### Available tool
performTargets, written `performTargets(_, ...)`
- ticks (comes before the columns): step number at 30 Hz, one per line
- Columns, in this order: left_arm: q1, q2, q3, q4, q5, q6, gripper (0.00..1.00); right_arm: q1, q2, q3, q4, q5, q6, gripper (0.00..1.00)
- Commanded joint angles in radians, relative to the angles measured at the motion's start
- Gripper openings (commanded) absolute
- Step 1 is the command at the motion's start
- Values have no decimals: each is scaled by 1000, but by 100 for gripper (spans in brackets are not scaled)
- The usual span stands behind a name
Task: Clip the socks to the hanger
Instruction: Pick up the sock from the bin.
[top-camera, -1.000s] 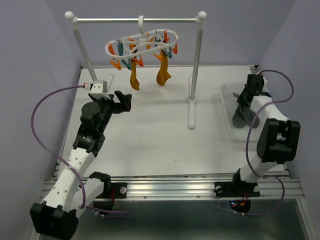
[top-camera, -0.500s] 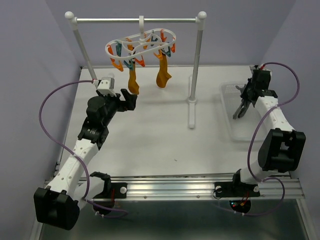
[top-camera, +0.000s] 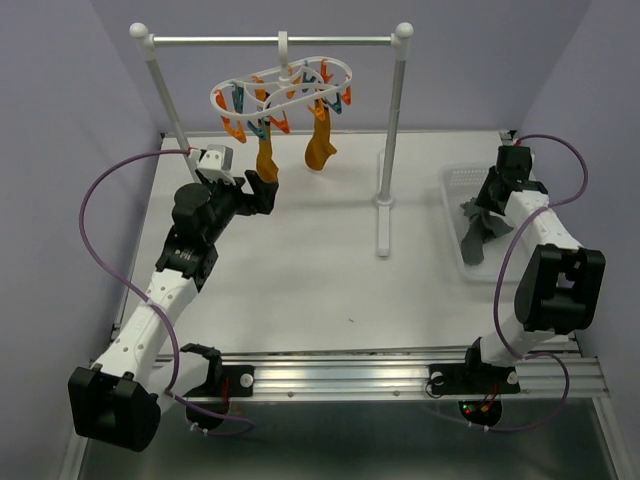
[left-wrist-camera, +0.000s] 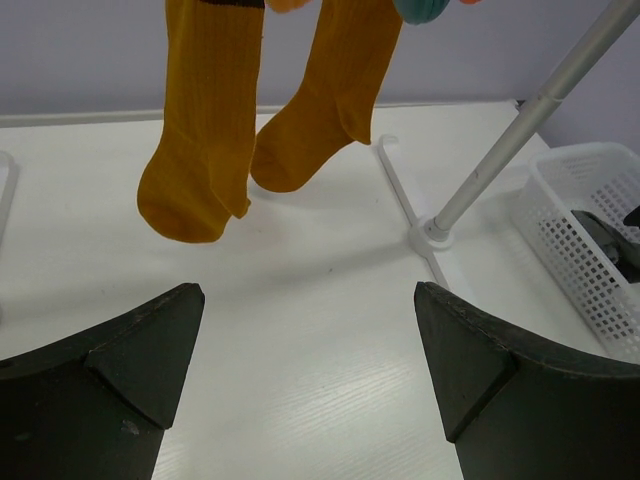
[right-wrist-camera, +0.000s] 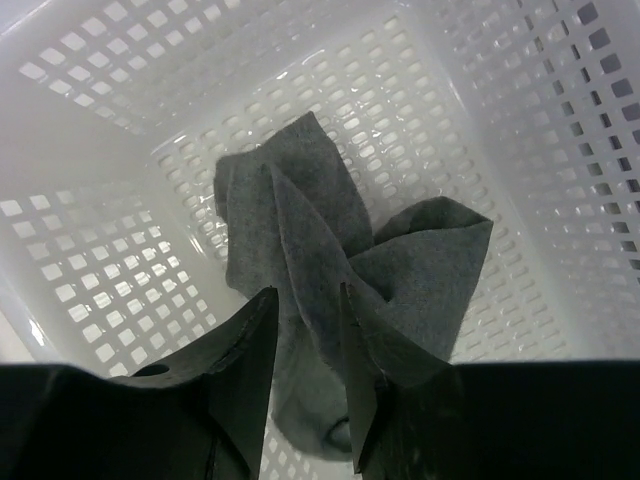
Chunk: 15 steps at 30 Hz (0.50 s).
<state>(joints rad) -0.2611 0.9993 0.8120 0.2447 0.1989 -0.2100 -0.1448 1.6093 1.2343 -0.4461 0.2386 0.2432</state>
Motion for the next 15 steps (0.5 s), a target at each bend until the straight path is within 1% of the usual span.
performTargets(1,3,5,46,50,23,24,99,-9,-8,-7,0,8,11,36)
performTargets(7,2,9,47,47,25,29,99,-9,-9,-6,0,1,5,37)
performTargets(8,3,9,47,47,25,27,99,-9,-9,-6,-3,4,-7,38)
performTargets(11,2,7,46,42,24,29,99,-19,-15,-25,-8,66,-22,47)
performTargets(12,2,5,46,41,20,29,99,-42,-18,-41,-14,97,8,48)
performTargets(15,2,5,50,31,8,31,99,-104,-19,-68,-43,91,116,46)
